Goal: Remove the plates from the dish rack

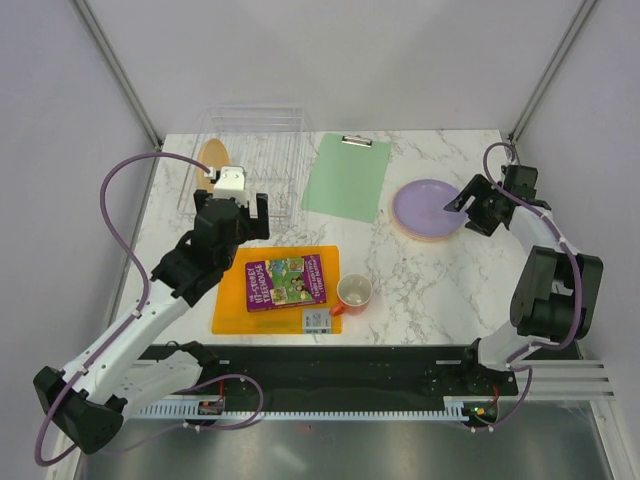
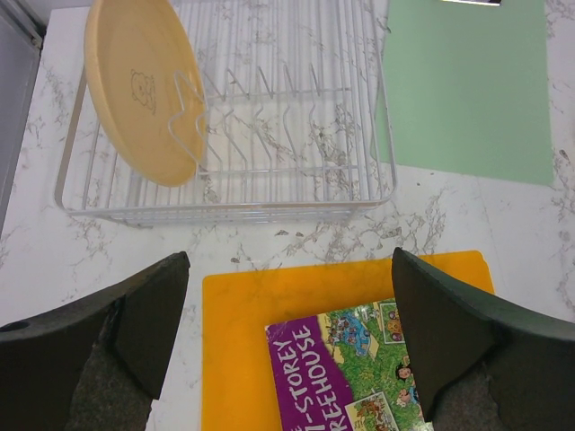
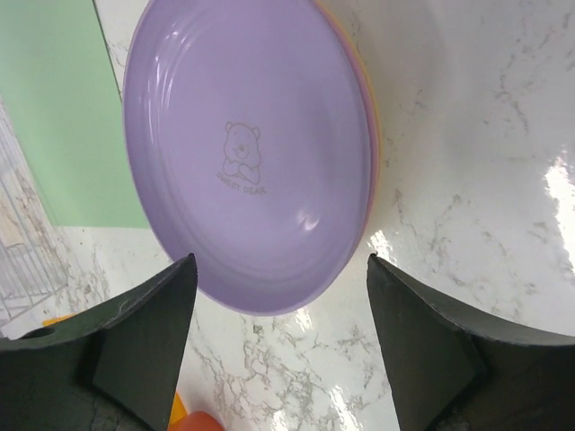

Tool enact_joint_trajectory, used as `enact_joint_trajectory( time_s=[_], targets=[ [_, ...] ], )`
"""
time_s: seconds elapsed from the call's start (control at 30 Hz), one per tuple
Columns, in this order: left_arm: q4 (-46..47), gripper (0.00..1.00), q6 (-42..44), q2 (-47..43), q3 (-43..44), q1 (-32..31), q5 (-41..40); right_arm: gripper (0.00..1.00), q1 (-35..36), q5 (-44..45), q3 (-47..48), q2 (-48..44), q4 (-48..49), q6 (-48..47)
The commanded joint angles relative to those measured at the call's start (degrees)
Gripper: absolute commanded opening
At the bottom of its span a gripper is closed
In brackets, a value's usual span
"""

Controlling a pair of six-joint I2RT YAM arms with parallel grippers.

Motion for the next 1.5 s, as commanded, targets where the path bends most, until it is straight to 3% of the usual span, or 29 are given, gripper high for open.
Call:
enact_joint_trajectory(
  time_s=[0.0, 0.27, 0.53, 0.7, 0.9, 1.03, 1.27, 1.47],
  targets=[
    [0.18, 1.00, -1.40, -0.89, -0.30, -0.12, -1.00, 0.83, 0.07, 5.96, 3.30, -4.59, -3.38, -3.55],
    [1.41, 1.00, 8.08, 5.96, 5.05, 0.84, -8.38, 0.85, 4.37, 12.20, 4.00, -15.30, -5.76, -5.22],
    [6.86, 1.00, 19.87, 18.69, 12.70, 7.86, -12.61, 0.88, 6.66, 12.21, 2.95, -19.19, -6.90, -5.93],
    [7.56, 1.00, 18.47, 22.13, 15.17, 16.03, -10.58, 0.88, 7.01, 11.68, 1.37, -18.49, -6.82, -6.28],
    [11.35, 1.00, 21.10, 29.33, 17.97, 21.48, -11.29, 0.88, 7.10, 11.06, 1.02, -17.52, -6.46, -6.28],
    [11.61, 1.00, 19.35, 33.82, 20.35, 23.16, -9.00, 0.88, 7.01, 10.71, 0.58, -16.64, -5.68, -6.28],
    [13.36, 0.98, 20.22, 42.78, 25.63, 24.04, -13.92, 0.88, 7.01, 10.62, -0.57, -15.23, -4.97, -6.63],
    [16.00, 0.84, 21.28, 48.24, 27.83, 24.05, -17.69, 0.88, 7.01, 10.62, -1.09, -14.35, -4.62, -6.98]
  ],
)
